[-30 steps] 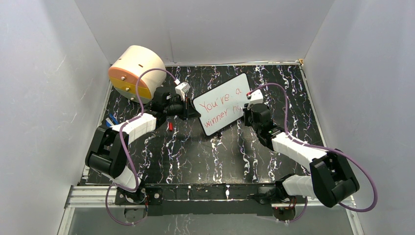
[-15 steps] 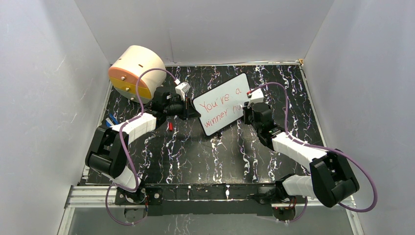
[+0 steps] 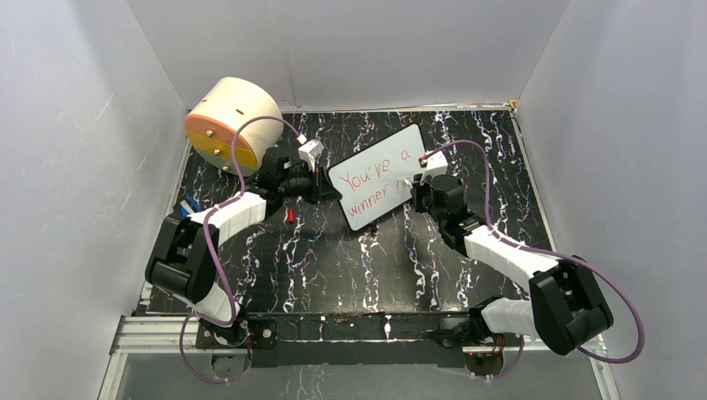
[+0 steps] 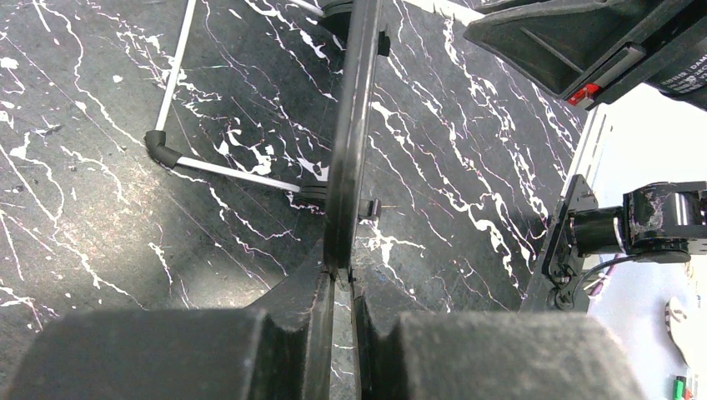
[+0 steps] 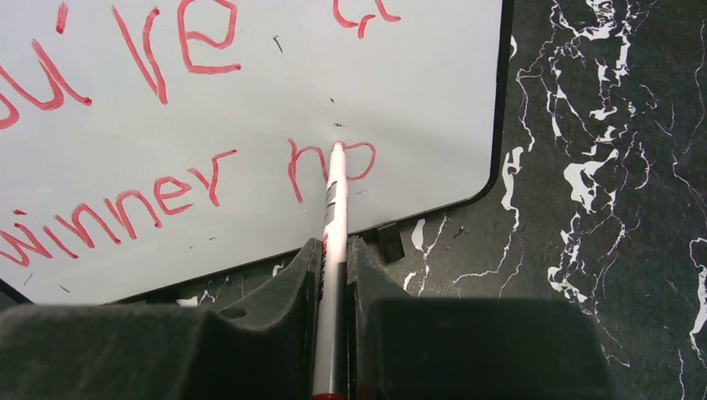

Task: Write a sentence on the whiteboard

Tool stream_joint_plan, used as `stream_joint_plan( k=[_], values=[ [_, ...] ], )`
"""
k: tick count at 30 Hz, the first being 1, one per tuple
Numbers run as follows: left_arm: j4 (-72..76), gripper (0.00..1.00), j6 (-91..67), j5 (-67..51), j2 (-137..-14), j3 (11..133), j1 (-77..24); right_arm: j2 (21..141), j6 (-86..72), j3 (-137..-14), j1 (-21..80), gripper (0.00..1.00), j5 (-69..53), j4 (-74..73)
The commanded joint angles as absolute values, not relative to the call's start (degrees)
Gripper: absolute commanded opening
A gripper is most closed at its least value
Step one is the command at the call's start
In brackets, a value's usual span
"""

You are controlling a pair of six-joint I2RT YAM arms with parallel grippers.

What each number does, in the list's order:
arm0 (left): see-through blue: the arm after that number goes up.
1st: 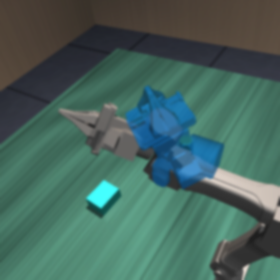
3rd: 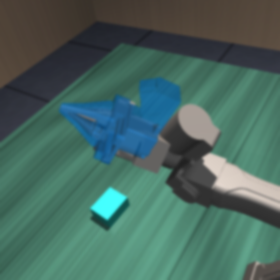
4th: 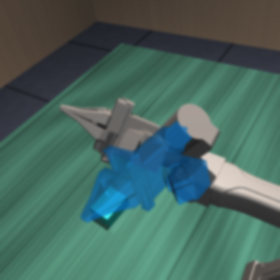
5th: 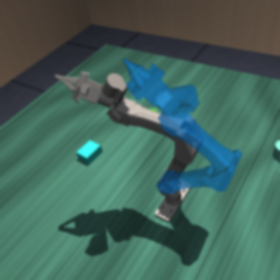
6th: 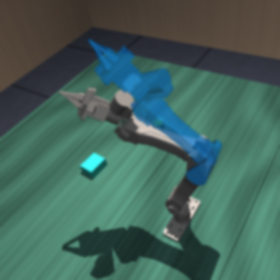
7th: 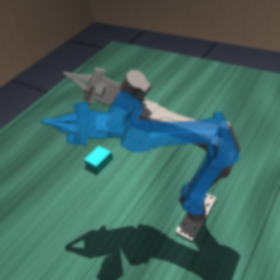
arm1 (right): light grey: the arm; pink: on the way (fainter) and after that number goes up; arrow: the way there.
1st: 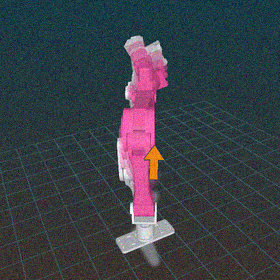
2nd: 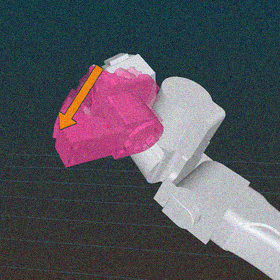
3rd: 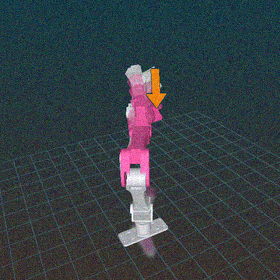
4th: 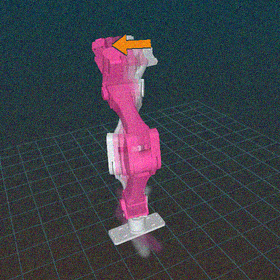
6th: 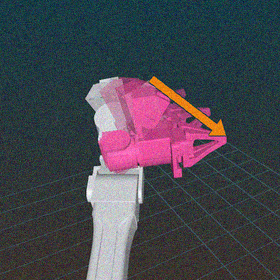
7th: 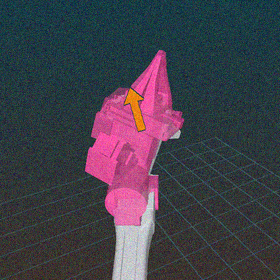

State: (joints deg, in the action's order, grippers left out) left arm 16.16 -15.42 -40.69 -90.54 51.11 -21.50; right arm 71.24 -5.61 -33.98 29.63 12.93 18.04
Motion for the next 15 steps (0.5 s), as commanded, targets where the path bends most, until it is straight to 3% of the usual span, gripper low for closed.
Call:
stream_joint_plan(
  k=[1,15],
  values=[
    [13.8,0.0,-14.1,-39.1,-89.5,52.6,-21.7,69.0,-4.7,-35.4,29.5,0.0,13.0,19.7],
    [13.1,0.0,-14.0,-38.0,-89.3,52.6,-21.7,68.2,-4.6,-34.8,26.2,0.0,13.7,19.5]
  ],
)
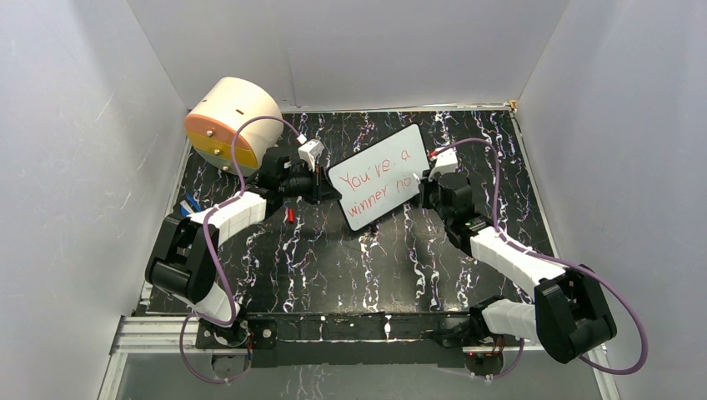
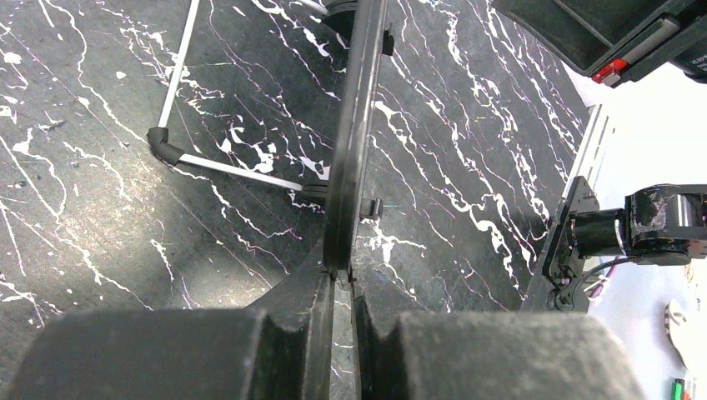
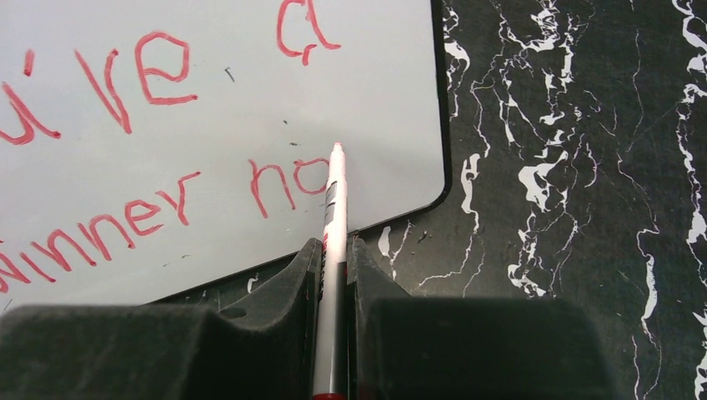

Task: Write a sentence on the whiteboard

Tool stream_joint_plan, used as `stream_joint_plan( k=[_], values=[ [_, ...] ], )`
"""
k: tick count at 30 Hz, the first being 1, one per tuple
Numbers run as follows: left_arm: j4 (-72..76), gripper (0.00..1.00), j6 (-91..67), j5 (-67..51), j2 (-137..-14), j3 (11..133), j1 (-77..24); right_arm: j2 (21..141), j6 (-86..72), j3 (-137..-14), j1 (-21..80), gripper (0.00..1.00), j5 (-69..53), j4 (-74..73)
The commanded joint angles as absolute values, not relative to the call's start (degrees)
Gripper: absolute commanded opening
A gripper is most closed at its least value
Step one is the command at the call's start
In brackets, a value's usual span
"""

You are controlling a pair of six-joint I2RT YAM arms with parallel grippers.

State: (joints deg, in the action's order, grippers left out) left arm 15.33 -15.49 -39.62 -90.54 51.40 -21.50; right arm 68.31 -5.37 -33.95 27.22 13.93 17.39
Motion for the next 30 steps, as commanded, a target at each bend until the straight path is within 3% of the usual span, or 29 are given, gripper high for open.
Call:
stream_joint_plan(
  k=[1,30],
  values=[
    [13.1,0.0,-14.0,-38.0,-89.3,52.5,-21.7,68.4,-4.6,-34.7,26.1,0.0,13.2,19.7],
    [13.1,0.0,-13.6,-38.4,-89.3,52.6,-21.7,72.5,-4.7,-36.6,25.7,0.0,11.2,22.1]
  ],
)
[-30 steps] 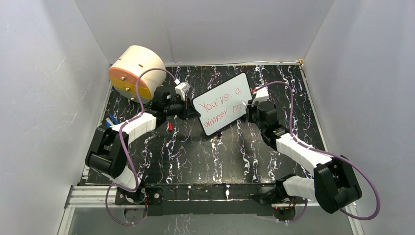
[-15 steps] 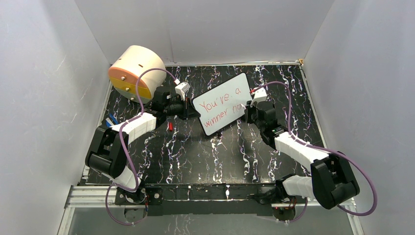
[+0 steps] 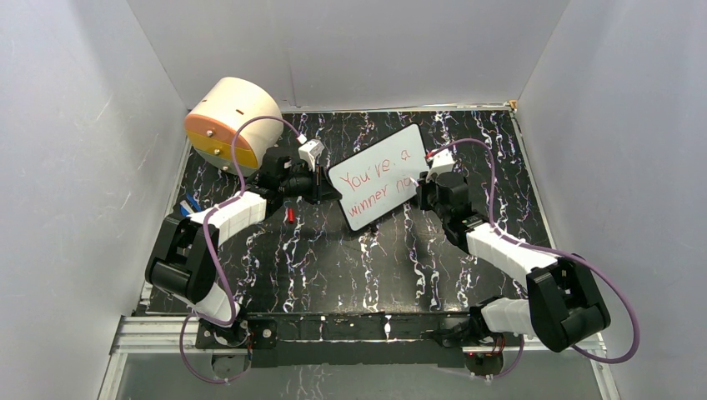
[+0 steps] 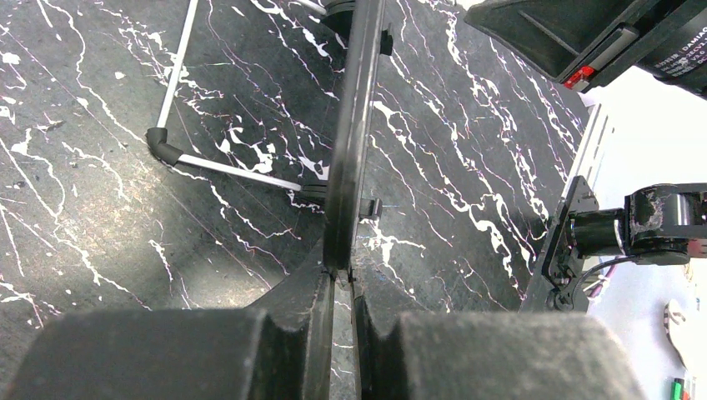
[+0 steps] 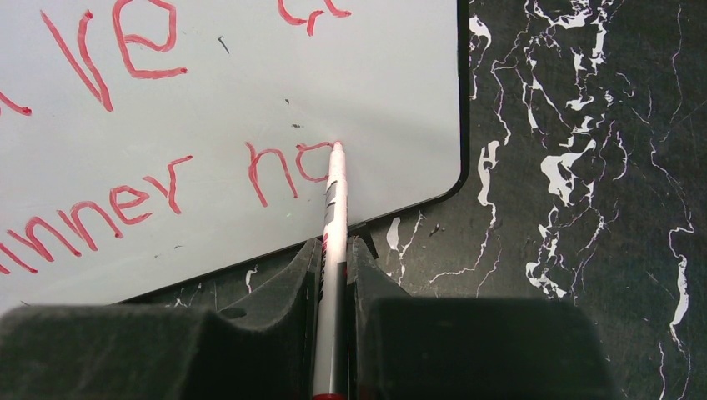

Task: Write a sentence on the whiteboard

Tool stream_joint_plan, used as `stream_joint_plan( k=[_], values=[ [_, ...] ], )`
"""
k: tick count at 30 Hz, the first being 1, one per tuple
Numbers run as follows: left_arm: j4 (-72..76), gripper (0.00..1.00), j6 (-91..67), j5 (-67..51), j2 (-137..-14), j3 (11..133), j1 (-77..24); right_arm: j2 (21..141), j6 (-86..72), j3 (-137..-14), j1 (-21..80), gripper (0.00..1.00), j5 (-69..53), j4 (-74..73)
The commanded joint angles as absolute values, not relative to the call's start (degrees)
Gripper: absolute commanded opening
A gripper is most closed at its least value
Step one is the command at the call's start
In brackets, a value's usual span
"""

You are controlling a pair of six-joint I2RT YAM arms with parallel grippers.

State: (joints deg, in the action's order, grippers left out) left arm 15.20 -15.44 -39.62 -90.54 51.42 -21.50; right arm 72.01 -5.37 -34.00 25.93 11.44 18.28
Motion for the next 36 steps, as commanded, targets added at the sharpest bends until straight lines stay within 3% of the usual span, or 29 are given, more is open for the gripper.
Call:
stream_joint_plan(
  k=[1,16,36],
  values=[
    [13.1,0.0,-13.6,-38.3,-89.3,52.6,-21.7,72.5,-4.7,-36.6,25.7,0.0,11.2,22.1],
    [12.8,0.0,-13.7,-38.0,-89.4,52.6,-21.7,68.7,-4.8,-36.6,25.5,0.0,11.3,21.2],
    [12.8,0.0,-13.5,-38.0,-89.2,52.6,-21.7,72.2,-4.6,-36.9,25.4,0.0,11.6,21.0]
  ],
)
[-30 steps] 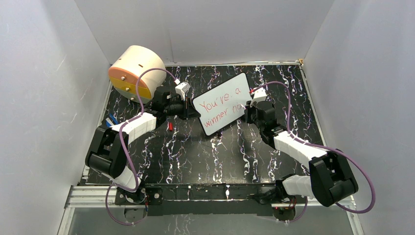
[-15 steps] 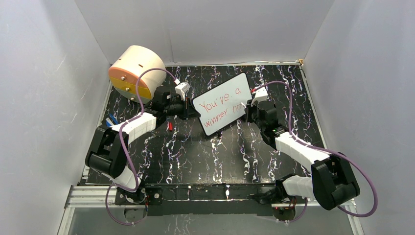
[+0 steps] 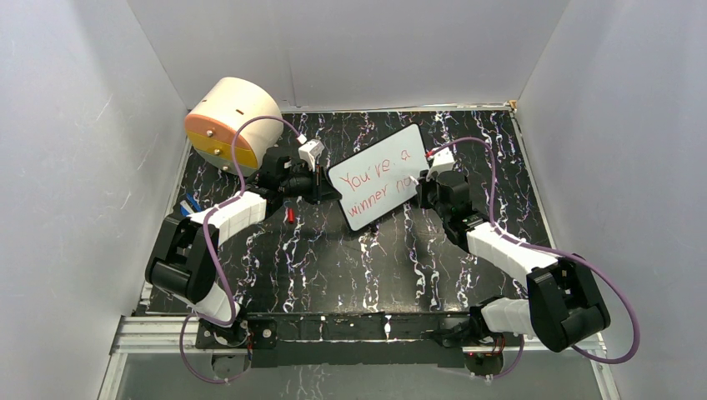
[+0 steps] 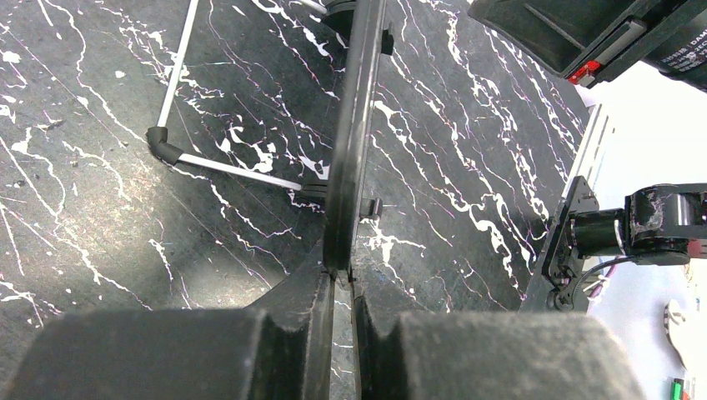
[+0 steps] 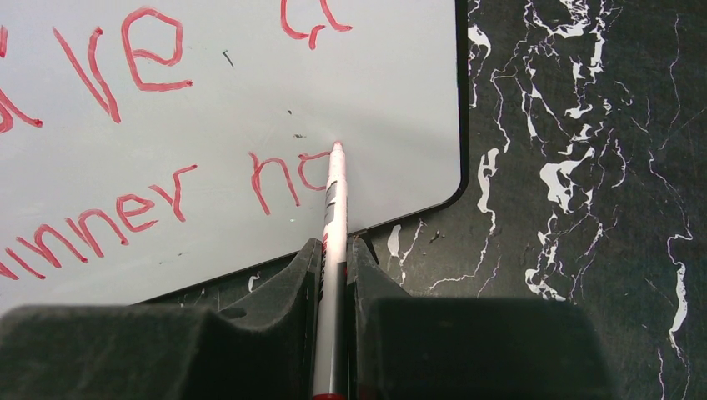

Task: Write a sentence on the whiteboard

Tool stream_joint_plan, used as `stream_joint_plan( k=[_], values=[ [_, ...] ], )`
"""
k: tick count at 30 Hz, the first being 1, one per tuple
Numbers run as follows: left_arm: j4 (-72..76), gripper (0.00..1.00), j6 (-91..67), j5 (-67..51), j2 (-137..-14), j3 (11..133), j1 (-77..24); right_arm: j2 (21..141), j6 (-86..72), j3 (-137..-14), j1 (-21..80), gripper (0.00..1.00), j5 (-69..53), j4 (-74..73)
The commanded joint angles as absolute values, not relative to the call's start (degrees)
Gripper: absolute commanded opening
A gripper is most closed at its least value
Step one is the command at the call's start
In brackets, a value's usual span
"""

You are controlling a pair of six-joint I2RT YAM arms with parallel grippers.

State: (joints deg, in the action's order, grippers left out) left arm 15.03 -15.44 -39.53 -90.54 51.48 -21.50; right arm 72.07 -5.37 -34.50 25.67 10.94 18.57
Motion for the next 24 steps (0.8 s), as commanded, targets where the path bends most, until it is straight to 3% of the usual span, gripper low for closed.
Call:
stream_joint_plan(
  k=[1,24],
  values=[
    [12.9,0.0,-13.5,-38.0,-89.2,52.6,-21.7,72.2,-4.7,-36.7,25.4,0.0,11.9,21.0],
    [12.9,0.0,-13.5,-37.8,-89.0,52.5,-21.7,74.3,-5.5,-36.1,24.6,0.0,12.2,18.9]
  ],
)
